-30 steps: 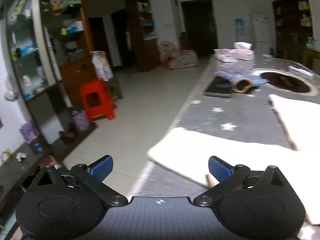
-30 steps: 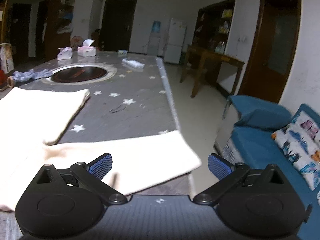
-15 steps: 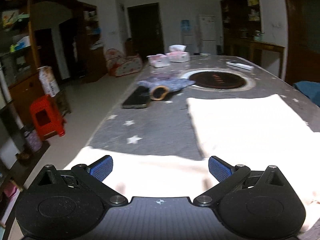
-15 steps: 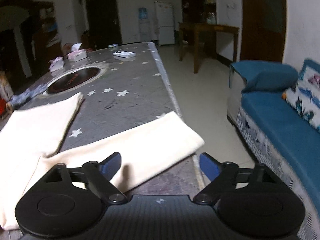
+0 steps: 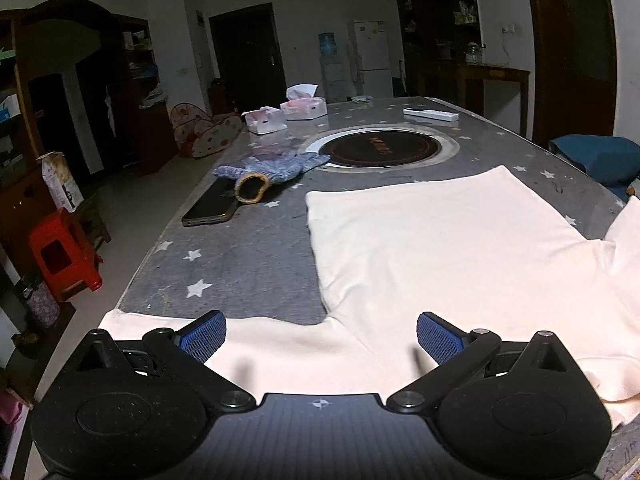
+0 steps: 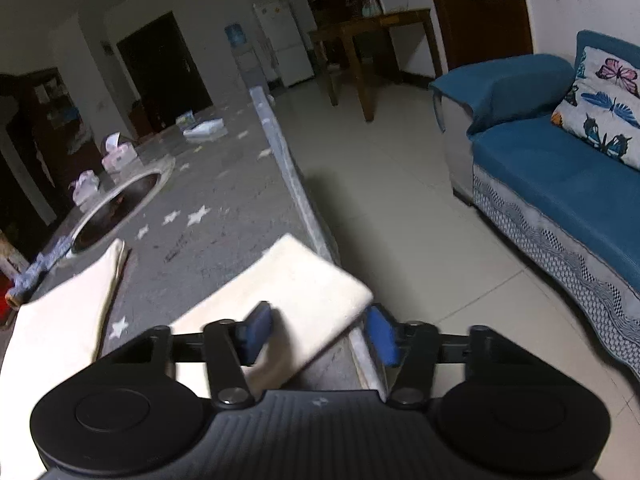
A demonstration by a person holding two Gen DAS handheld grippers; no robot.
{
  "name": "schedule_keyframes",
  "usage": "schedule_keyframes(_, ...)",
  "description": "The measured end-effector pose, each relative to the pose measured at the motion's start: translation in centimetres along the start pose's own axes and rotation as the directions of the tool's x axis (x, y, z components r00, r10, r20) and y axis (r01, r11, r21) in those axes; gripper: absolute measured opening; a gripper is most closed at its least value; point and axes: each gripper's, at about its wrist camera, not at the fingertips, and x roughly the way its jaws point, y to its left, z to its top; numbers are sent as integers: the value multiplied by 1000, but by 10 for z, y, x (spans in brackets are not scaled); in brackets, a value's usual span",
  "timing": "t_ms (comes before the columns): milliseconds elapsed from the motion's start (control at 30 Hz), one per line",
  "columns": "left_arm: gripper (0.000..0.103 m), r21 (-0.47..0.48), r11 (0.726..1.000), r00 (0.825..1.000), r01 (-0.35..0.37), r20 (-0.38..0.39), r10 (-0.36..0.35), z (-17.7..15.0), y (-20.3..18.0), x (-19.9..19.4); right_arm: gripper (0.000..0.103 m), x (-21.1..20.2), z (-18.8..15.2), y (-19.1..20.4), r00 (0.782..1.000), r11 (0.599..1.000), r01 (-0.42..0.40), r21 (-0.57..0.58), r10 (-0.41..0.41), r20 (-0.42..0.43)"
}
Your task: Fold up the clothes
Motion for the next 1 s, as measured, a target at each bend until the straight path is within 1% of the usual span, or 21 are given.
schedule_keyframes(67, 103, 9, 1000, 1000, 6, -1, -6, 1, -4, -1, 36, -1, 1, 3, 1000, 1000, 6, -21, -6, 18)
schedule_keyframes(100, 103, 13, 1000, 1000, 9, -2, -9, 1, -5, 0, 33, -1, 2, 5, 1000, 999, 8, -35, -7, 26)
schedule_keyframes(167, 103, 18, 1000, 1000, 14, -5, -14, 2, -9, 1, 20, -4, 3, 8, 999, 998, -3, -66, 5, 32)
schedule_keyframes(233, 103, 22, 999, 1000, 23, -6, -23, 4, -13, 1, 18, -7, 4, 10, 999, 997, -18, -70, 20, 29)
schedule_keyframes(300, 103, 31, 999, 999, 38, -2, -38, 6, -17, 1, 12, -11, 6, 11, 999, 997, -32, -74, 34, 25)
schedule_keyframes(400, 103, 52, 997, 998, 63, 0, -63, 8, -26, 2, 7, -17, 9, 15, 998, 995, -63, -72, 64, 22)
schedule_keyframes(533, 103, 72, 993, 995, 96, -5, -96, 6, -38, 5, 6, -35, 17, 29, 991, 988, -124, -89, 127, 32)
schedule_keyframes(633, 103, 73, 991, 994, 113, -17, -112, 1, -42, 5, 5, -50, 24, 49, 980, 975, -186, -123, 193, 41)
schedule_keyframes(767, 103, 60, 992, 994, 112, -16, -111, -5, -36, 0, 5, -68, 35, 86, 952, 944, -293, -153, 303, 44)
schedule_keyframes(833, 103, 48, 993, 994, 107, -14, -107, -9, -30, -3, 5, -75, 40, 107, 932, 921, -350, -173, 361, 40)
schedule_keyframes(1000, 103, 20, 995, 995, 95, -9, -95, -17, -17, -11, 5, -84, 42, 171, 867, 842, -487, -232, 498, -9)
